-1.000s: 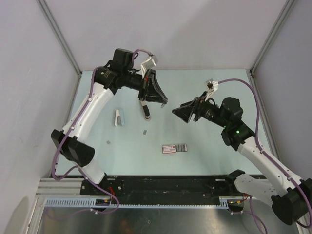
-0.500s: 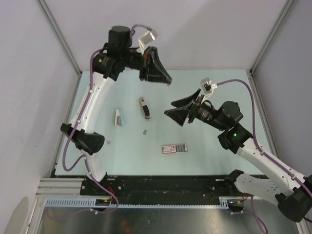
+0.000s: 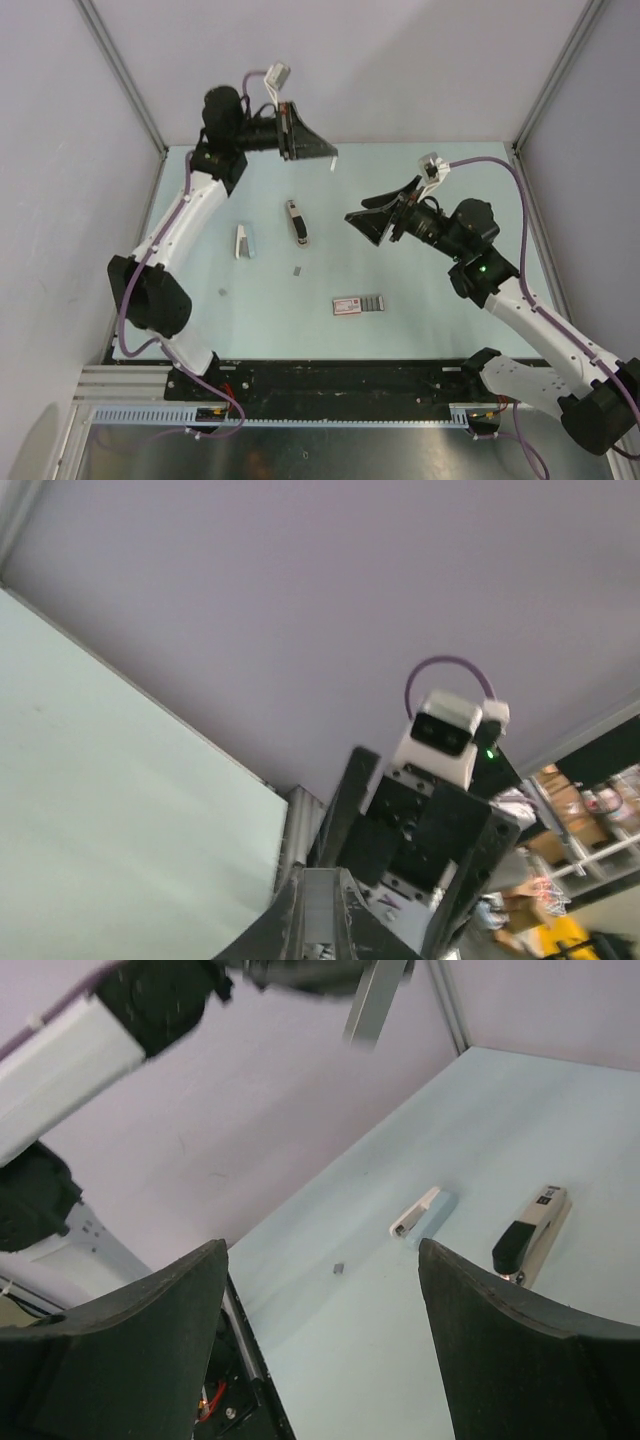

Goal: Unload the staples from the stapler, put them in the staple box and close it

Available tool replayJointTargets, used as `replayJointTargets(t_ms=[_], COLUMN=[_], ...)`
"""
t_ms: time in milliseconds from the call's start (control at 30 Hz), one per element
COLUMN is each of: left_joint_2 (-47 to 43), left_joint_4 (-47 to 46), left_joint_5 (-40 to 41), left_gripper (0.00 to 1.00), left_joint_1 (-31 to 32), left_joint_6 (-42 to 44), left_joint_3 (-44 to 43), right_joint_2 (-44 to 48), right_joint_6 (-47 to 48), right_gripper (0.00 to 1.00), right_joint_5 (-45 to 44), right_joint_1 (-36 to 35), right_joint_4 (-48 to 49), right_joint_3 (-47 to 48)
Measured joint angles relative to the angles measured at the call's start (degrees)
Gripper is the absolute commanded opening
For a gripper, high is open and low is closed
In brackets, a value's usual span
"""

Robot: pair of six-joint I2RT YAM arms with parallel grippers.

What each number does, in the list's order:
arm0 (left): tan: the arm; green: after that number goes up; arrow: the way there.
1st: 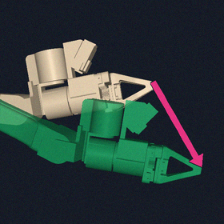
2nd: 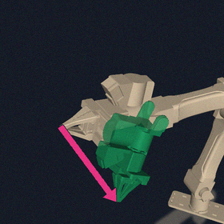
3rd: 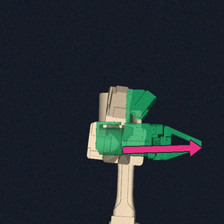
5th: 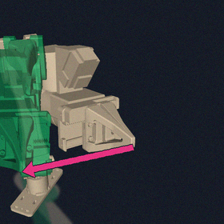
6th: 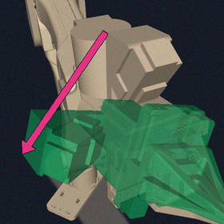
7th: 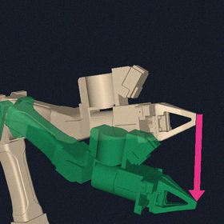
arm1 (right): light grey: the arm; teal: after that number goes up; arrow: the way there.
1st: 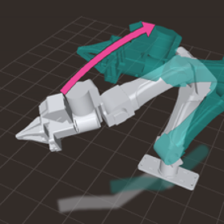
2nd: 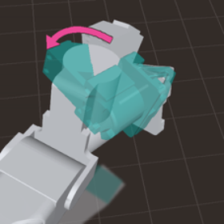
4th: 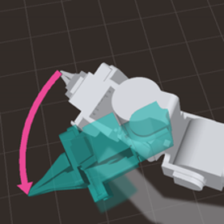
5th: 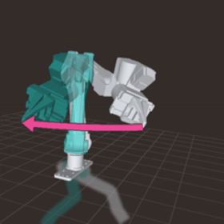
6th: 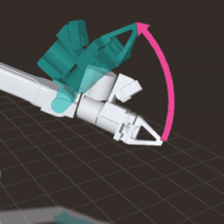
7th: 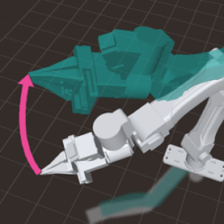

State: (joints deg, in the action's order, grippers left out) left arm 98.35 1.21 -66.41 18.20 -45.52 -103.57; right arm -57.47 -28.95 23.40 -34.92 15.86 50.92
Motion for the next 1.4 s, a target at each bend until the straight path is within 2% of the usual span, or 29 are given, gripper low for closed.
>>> replayJointTargets(t_ms=[133, 233, 400, 600, 867, 1400], left_joint_2=[-4.98, -6.82, -8.76, -10.43, -11.15, -11.15], left_joint_4=[-13.66, -23.17, -34.23, -43.8, -51.17, -56.15], left_joint_5=[-1.27, -2.19, -3.15, -3.15, -1.68, 0.26], left_gripper=[0.0, 0.0, 0.0, 0.0, 0.0, 0.0], left_joint_1=[1.38, 1.62, 1.62, 1.62, 2.16, 3.23], left_joint_6=[-10.16, -16.39, -23.8, -30.25, -34.93, -37.64], left_joint_3=[15.54, 22.67, 29.81, 34.01, 37.4, 40.81], right_joint_2=[0.0, -0.5, -2.89, -5.01, -5.22, -9.29], right_joint_6=[-1.86, -4.74, -9.79, -11.96, -11.58, -14.4], right_gripper=[0.81, 0.81, 0.77, 0.7, 0.62, 0.52], right_joint_5=[3.06, 6.27, 9.09, 8.5, 4.2, 1.2], right_joint_1=[2.78, 3.98, 4.39, 2.64, -0.57, -1.49], right_joint_4=[0.92, 4.07, 9.75, 12.5, 12.61, 14.62], right_joint_3=[0.0, 0.02, 0.15, 0.2, 0.2, 0.22])
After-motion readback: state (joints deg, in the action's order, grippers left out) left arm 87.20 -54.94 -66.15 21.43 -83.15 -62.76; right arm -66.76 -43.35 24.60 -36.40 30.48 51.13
